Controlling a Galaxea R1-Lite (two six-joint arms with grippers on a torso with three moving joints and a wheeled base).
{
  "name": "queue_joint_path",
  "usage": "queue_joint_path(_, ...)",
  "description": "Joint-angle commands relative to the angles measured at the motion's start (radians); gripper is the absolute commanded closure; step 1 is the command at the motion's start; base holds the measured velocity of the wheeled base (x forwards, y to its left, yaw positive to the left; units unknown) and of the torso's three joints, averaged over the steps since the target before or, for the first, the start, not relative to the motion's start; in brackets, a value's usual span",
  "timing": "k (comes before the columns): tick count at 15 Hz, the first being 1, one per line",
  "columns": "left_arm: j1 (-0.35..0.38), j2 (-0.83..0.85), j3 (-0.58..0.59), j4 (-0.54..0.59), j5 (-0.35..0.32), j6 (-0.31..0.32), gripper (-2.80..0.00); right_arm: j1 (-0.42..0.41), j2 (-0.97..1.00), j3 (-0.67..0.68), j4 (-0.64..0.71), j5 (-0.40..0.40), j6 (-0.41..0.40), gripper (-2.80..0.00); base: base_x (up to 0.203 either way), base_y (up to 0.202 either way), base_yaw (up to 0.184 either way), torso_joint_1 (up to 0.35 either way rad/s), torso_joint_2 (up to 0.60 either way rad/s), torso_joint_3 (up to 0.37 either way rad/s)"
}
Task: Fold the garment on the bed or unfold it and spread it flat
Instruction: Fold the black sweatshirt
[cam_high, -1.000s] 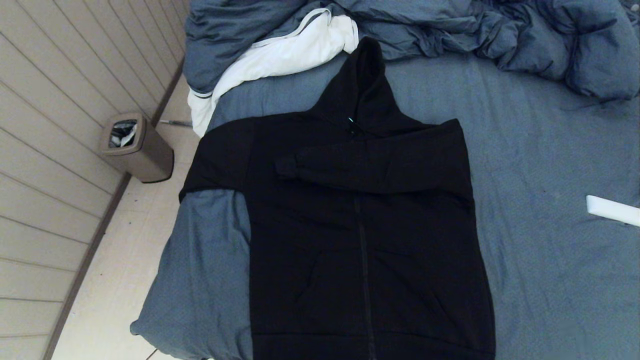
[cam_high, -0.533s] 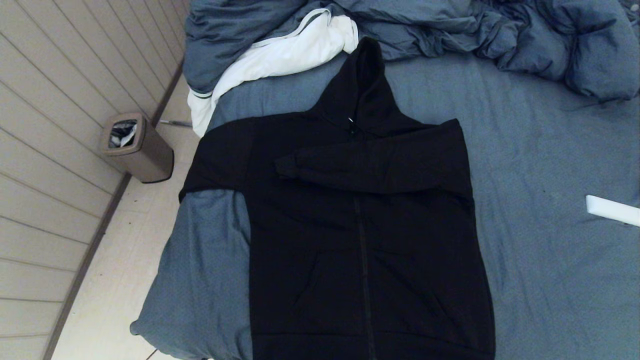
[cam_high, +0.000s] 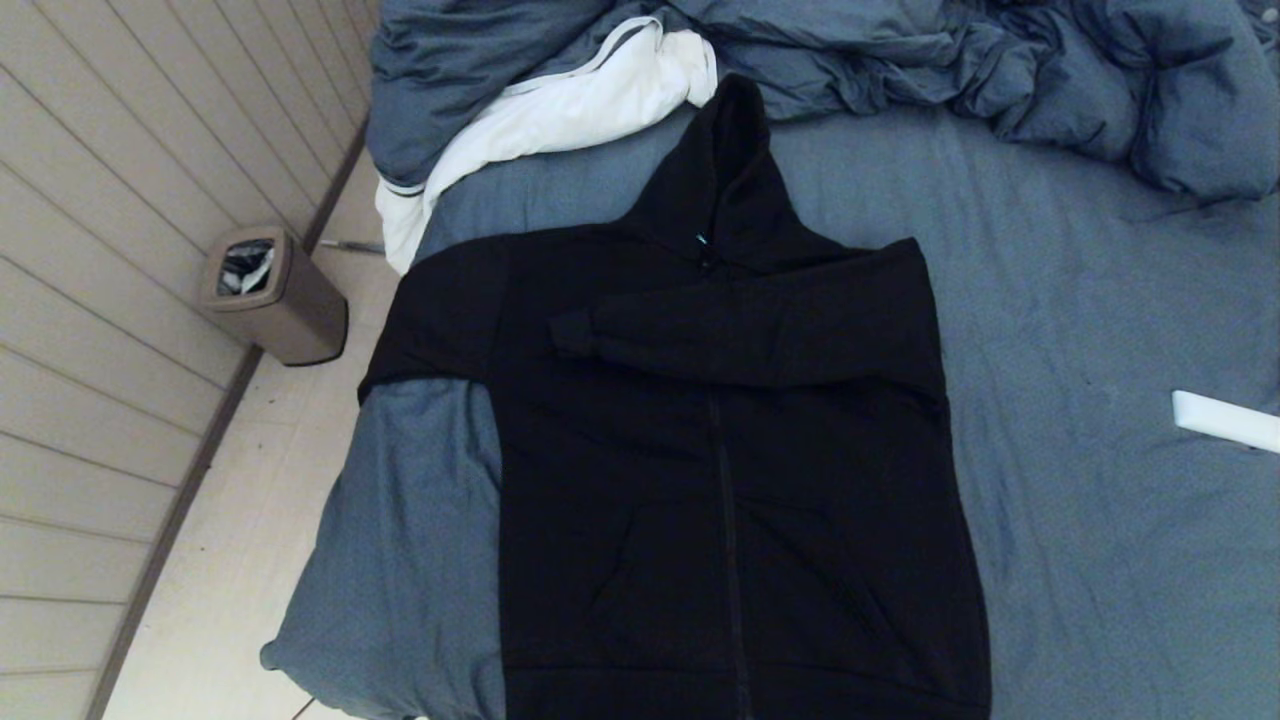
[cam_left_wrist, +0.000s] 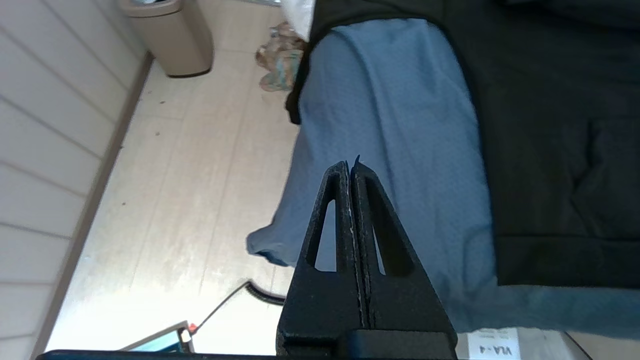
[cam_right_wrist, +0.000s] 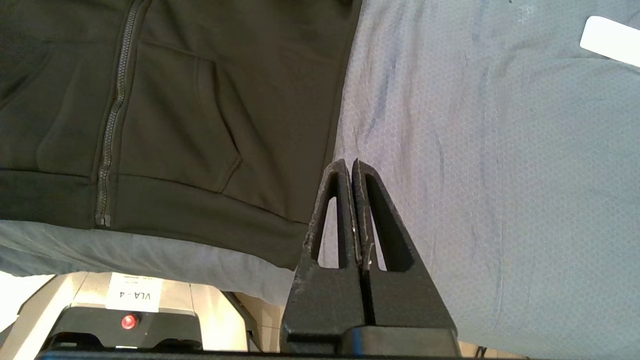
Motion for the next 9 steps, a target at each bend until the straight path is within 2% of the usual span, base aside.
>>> queue_joint_path(1,0.000,0.003,-0.036,0.006,0.010,0.011,0.00,0.000,0.002,0.001,0.003,0.001,-0.001,0.00,0.000,0.000,0.000,0.000,0.00,0.000)
queue_joint_path(3,0.000,0.080,-0.183,0.031,0.020,0.014,0.00,0.000,0.002,0.001,0.003,0.001,-0.001,0.00,0.000,0.000,0.000,0.000,0.00,0.000)
queue_joint_path(4,0.000,0.171,-0.266,0.045,0.021,-0.003,0.00,0.000,0.002,0.001,0.003,0.001,-0.001,0.00,0.000,0.000,0.000,0.000,0.00,0.000)
queue_joint_path(9,0.003,0.877,-0.561,0.022,0.003,-0.107,0.00,0.000,0.002,0.001,0.003,0.001,-0.001,0.00,0.000,0.000,0.000,0.000,0.00,0.000)
